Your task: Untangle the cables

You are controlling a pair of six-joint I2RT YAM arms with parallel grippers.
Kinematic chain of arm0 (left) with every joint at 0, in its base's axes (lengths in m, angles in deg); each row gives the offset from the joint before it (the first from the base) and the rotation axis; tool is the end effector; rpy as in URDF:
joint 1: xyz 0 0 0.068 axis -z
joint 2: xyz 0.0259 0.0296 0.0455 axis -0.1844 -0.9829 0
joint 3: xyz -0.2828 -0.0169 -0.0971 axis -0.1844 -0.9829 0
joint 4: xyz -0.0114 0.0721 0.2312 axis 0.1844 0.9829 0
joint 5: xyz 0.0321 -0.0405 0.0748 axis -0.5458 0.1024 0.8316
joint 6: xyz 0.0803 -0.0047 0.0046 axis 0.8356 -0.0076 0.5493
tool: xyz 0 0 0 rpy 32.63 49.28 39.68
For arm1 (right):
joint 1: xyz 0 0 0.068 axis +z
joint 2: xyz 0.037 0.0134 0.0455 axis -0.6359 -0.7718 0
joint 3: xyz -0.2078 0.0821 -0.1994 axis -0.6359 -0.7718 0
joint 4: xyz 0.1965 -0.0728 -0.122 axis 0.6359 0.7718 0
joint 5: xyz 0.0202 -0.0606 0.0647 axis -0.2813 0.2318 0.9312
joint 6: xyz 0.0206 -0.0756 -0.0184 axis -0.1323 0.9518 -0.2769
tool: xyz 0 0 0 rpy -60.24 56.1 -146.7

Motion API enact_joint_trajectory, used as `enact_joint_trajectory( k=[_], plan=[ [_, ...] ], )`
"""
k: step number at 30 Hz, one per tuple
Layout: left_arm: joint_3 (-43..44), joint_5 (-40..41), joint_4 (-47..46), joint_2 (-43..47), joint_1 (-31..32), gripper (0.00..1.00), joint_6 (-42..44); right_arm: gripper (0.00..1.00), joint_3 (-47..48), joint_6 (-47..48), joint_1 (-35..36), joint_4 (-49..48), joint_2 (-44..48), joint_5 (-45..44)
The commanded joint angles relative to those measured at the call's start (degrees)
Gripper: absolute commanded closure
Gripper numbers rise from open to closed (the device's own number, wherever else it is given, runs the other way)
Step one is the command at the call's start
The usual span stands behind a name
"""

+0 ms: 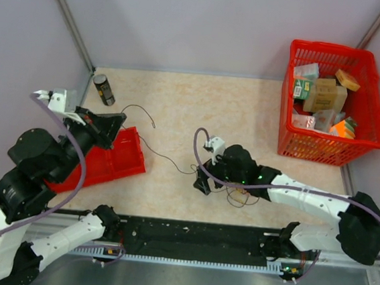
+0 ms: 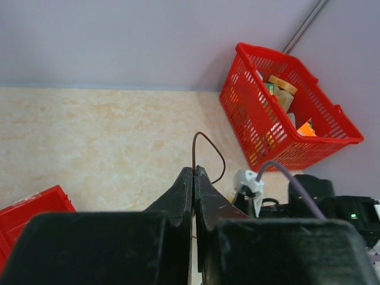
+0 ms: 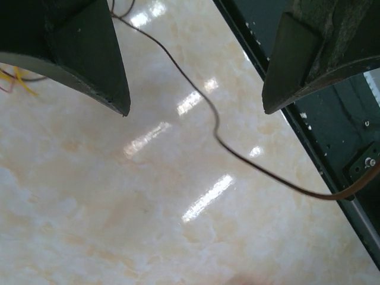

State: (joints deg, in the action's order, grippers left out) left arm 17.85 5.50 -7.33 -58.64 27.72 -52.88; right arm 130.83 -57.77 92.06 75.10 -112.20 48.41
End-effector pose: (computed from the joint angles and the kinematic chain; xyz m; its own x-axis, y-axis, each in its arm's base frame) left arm 0.0638 -0.0292 0.4894 -0.1540 -0.3495 -0.9242 0.3834 0.8409 -0.3819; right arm 0.1501 0.2116 0.2512 -0.5357 -0.3270 -0.7785 -0.7519 0.6043 0.2635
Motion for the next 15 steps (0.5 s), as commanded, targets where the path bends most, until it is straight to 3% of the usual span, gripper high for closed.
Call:
enact_joint_trajectory(
  k=[1,3,7,8,9,10,11,15],
  plan=[
    [2.96,-0.05,1.63,1.56,-0.12,1.0,1.65,0.09,1.72,0.59,3.4,-14.33,-7.67,5.37],
    [3.05,-0.4,1.46,2.7,-0.11,1.0,1.83,0.17,1.9,-3.97,3.76,-16.18,-10.58,-1.65],
    [1.73,-2.06,0.84,4.11,-0.12,1.0,1.21,0.35,-2.56,-9.25,5.95,-25.48,-9.99,-1.93],
    [0.95,-2.59,0.66,4.55,-0.12,1.0,1.04,0.5,-3.89,-10.57,6.39,-26.64,-9.02,-4.99],
    [0.07,-2.94,0.4,5.07,-0.03,1.0,0.77,0.78,-4.34,-12.15,6.4,-25.6,-8.4,-7.63],
    [-0.9,-2.95,0.05,5.6,-0.03,1.0,0.6,0.95,-3.73,-12.86,6.48,-22.29,-7.35,-11.66],
    [-1.95,-2.69,-0.47,6.13,-0.03,1.0,0.6,0.99,-2.94,-12.96,6.49,-19.73,-6.04,-14.66],
    [-3.98,-1.28,1.71,6.83,0.06,1.0,0.42,1.0,0.22,-11.82,6.4,-15.05,1.42,-17.86]
  ],
)
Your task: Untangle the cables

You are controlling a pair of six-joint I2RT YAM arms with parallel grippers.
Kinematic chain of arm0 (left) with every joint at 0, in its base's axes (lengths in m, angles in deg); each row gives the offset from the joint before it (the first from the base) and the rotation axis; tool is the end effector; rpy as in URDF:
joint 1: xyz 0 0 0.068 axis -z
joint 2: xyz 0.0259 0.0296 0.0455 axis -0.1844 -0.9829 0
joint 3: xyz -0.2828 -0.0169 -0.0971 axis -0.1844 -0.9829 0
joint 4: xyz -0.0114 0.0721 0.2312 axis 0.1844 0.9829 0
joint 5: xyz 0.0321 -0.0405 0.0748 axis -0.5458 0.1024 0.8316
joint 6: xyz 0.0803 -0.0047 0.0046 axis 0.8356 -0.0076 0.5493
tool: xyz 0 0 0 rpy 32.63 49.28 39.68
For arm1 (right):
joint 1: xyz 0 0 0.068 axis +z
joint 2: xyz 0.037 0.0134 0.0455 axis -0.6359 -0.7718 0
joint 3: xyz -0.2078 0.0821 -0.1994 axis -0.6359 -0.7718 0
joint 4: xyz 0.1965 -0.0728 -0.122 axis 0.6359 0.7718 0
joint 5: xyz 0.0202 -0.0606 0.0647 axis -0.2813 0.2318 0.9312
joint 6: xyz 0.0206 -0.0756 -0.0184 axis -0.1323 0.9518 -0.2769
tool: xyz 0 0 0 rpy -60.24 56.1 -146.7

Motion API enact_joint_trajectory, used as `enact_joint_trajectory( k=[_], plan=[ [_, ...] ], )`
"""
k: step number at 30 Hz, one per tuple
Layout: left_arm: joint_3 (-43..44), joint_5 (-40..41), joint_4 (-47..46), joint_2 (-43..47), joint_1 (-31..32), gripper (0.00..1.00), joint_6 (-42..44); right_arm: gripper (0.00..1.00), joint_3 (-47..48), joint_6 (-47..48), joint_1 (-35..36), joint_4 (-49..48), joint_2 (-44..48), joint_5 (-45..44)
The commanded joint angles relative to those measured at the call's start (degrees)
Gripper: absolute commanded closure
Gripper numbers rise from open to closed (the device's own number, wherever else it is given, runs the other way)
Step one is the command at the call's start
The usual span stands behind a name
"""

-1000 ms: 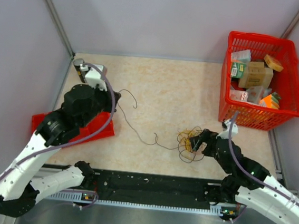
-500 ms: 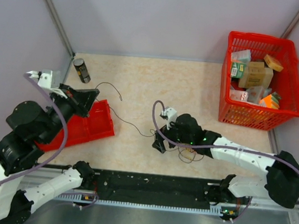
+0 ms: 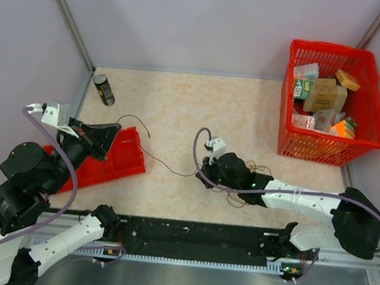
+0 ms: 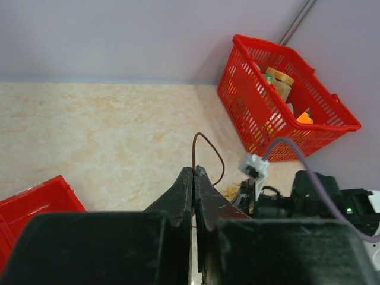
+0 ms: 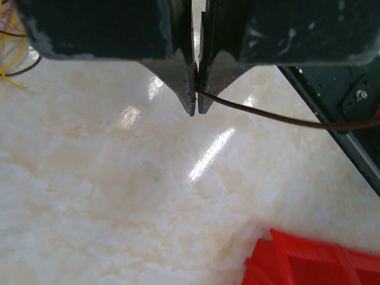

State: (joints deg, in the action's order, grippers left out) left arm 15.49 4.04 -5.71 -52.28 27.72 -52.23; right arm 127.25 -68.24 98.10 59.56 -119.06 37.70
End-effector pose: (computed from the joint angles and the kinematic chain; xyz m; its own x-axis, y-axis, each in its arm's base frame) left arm 0.0373 -0.0104 0.4779 -0.1279 -0.3598 -0.9242 0.4188 0.8251 -0.3792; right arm 0.1523 0.2428 0.2320 -0.5720 -0.1668 -0.8031 -0.6554 0.6817 0.3252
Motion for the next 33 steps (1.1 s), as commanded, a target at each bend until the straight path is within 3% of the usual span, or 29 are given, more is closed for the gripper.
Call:
enact_joint_trajectory(
  k=[1,5,11,18,24,33],
  plan=[
    [-3.28,0.01,0.53,1.17,-0.11,1.0,-0.67,1.0,5.12,-1.78,0.45,1.36,9.88,-6.71],
    [-16.52,-1.74,-4.37,6.96,-0.03,1.0,-4.27,1.0,16.43,-6.96,0.37,8.3,17.35,-4.6],
    [-30.26,-14.03,-15.26,9.09,0.06,1.0,-12.0,1.0,30.79,-8.72,0.28,19.21,17.8,-6.0],
    [-33.78,-26.16,-27.39,5.4,-0.11,1.0,-15.26,1.0,32.9,-7.49,0.28,19.73,21.4,-9.16],
    [-38.89,-33.99,-45.94,1.37,-0.11,1.0,-20.97,1.0,42.03,-9.88,0.19,19.39,19.57,0.66],
    [-37.22,-36.02,-50.0,-3.57,0.06,1.0,-22.56,1.0,58.12,-1.26,0.19,23.17,15.78,7.09]
  ],
)
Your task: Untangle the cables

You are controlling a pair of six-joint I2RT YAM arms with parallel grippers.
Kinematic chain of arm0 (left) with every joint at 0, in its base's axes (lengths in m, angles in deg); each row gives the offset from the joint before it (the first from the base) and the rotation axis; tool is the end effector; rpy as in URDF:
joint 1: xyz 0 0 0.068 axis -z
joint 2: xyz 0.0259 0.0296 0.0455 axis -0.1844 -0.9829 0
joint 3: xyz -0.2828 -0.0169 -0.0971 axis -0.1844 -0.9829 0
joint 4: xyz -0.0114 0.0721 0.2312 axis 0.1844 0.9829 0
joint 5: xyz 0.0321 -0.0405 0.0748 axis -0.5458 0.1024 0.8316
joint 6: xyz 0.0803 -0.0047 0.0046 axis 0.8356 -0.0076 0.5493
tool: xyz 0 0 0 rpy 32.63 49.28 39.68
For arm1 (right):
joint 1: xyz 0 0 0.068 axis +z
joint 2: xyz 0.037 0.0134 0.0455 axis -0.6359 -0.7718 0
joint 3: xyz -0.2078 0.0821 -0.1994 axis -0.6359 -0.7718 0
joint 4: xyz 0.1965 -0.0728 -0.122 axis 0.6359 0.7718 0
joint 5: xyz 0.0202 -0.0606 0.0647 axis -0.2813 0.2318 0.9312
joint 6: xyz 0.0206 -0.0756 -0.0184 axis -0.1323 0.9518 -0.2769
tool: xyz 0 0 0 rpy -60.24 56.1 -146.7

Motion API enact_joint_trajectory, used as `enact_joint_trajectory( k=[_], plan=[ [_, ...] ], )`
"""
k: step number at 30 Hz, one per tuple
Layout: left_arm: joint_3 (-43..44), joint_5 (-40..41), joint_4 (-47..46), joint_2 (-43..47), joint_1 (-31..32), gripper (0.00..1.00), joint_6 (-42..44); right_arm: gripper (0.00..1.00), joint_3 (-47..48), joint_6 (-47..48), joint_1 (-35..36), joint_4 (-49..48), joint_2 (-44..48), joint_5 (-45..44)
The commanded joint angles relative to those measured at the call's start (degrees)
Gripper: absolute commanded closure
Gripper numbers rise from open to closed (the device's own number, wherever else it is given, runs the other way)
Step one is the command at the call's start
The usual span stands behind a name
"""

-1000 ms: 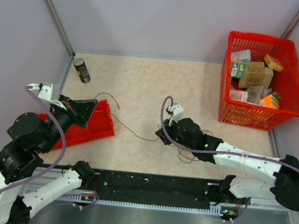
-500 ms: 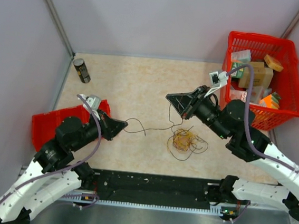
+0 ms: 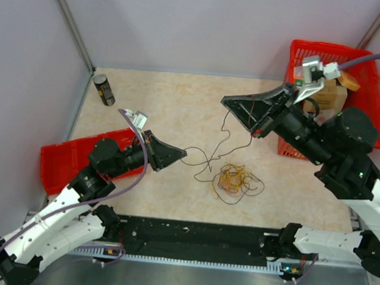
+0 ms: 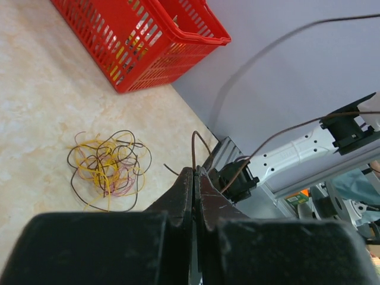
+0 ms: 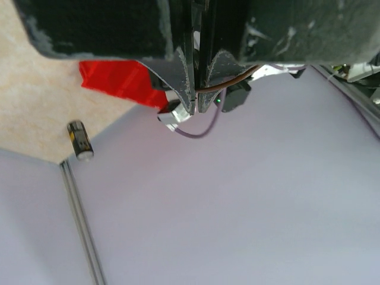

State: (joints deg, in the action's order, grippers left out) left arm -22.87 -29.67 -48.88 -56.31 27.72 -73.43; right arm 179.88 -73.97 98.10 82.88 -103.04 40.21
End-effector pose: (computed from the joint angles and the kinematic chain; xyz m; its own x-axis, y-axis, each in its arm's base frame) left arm 0.1003 -0.1116 0.3642 -0.5527 -0.3723 -0.7456 0.6629 0.3458 -0.6641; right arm 0.0921 0.1500 0.5686 -0.2979 0.4551 -0.8391 -0.8084 0.3472 0.4753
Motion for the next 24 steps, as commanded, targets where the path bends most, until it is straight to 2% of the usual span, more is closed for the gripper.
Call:
enact_joint_trajectory(
  k=[1,4,6,7,12,17,20,24],
  plan=[
    [0.88,-2.32,-6.92,0.63,-0.03,1.0,-1.27,1.0,5.32,4.82,0.19,-0.15,-0.33,3.97],
    [1.4,-0.05,-3.34,2.38,-0.03,1.0,0.91,1.0,0.6,3.95,0.28,-2.69,-0.24,4.66],
    [1.93,4.33,1.23,4.4,-0.03,1.0,2.76,1.0,-4.94,2.45,0.19,-8.03,-1.11,6.15],
    [2.19,6.97,6.56,5.63,0.06,1.0,3.64,1.0,-7.66,1.84,0.19,-9.89,-2.86,6.94],
    [2.81,23.56,22.05,12.92,-0.11,1.0,5.67,1.0,-5.93,1.22,0.28,-13.07,-13.67,10.9],
    [0.71,36.24,31.48,20.13,-0.03,1.0,4.88,1.0,-9.95,0.08,0.28,-19.82,-16.59,10.65],
    [-1.93,38.46,33.86,20.14,-0.11,1.0,3.13,1.0,-18.55,-0.97,0.28,-25.88,-16.41,9.68],
    [-7.29,35.39,30.01,16.9,0.06,1.0,2.42,1.0,-30.16,-1.86,0.28,-32.84,-19.39,7.66]
  ],
)
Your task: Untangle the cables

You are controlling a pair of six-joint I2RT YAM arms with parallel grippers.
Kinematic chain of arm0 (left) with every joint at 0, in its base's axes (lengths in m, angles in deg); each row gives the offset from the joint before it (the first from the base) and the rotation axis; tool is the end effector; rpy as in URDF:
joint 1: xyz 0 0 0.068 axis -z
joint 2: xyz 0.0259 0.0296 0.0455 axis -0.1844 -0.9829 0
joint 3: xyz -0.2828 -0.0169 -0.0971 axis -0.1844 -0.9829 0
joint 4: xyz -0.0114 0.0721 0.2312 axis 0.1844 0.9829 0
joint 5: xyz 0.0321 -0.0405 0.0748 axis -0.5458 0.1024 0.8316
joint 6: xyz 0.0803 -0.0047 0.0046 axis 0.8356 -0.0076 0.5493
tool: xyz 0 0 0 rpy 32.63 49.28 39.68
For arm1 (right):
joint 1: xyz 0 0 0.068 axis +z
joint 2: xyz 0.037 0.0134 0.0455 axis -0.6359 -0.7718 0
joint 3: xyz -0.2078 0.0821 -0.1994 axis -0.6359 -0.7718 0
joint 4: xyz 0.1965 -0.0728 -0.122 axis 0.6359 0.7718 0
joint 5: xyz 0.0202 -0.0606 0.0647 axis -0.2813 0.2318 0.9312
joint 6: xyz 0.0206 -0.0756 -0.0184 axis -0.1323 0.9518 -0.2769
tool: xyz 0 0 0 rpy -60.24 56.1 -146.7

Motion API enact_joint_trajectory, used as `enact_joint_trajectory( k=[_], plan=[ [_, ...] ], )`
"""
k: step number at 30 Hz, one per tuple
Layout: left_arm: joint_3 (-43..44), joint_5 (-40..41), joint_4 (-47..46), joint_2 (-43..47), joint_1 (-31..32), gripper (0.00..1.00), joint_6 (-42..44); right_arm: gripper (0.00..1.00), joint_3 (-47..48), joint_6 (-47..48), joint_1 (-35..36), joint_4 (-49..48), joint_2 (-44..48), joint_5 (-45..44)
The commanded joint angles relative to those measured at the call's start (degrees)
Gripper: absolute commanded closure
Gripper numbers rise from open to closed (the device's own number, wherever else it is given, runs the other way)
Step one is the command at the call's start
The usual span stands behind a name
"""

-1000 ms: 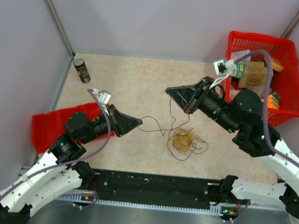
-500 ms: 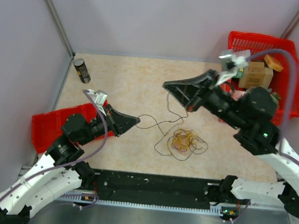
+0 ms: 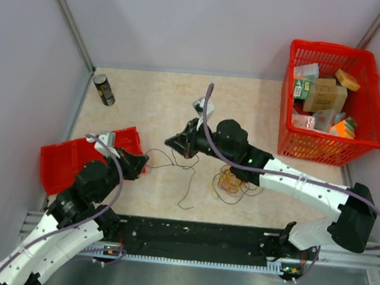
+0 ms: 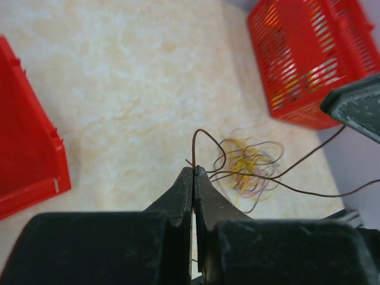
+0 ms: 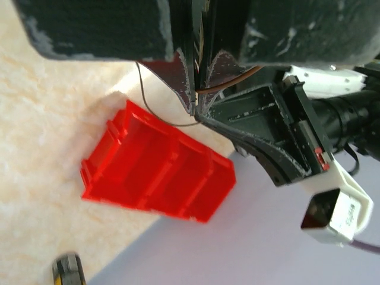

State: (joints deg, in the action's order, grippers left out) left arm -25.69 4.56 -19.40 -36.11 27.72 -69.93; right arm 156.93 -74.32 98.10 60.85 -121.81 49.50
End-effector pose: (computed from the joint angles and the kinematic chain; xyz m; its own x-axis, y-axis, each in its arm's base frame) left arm 0.0671 -0.0331 0.3065 -0.3646 -0.5008 -0.7850 0.2570 0.7562 -0.6018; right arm 0.1664 0.2933 0.4026 -0.4932 0.1336 -0.8596 -0.7823 0.3641 0.5054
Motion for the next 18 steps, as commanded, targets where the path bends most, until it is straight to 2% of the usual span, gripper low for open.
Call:
enact_joint_trajectory(
  k=[1,5,9,14,18],
  plan=[
    [-5.26,0.29,-0.88,-4.35,-0.03,1.0,-1.08,1.0,-9.58,-1.6,0.28,-12.38,-1.32,-1.46],
    [-5.71,-3.32,-3.01,-10.06,-0.03,1.0,0.5,0.97,-18.54,-4.93,0.28,-14.68,-2.82,-1.8],
    [-3.08,-3.85,0.86,-13.15,0.06,1.0,0.86,0.94,-24.02,-7.74,0.19,-11.01,-4.4,-1.11],
    [-4.39,-5.35,-0.81,-13.24,-0.03,1.0,2.61,0.8,-17.36,-6.53,0.45,4.79,-7.21,2.5],
    [-3.69,-4.21,0.42,-13.42,-0.12,1.0,2.7,0.62,-11.12,-4.33,0.02,15.01,-8.18,1.7]
  ],
)
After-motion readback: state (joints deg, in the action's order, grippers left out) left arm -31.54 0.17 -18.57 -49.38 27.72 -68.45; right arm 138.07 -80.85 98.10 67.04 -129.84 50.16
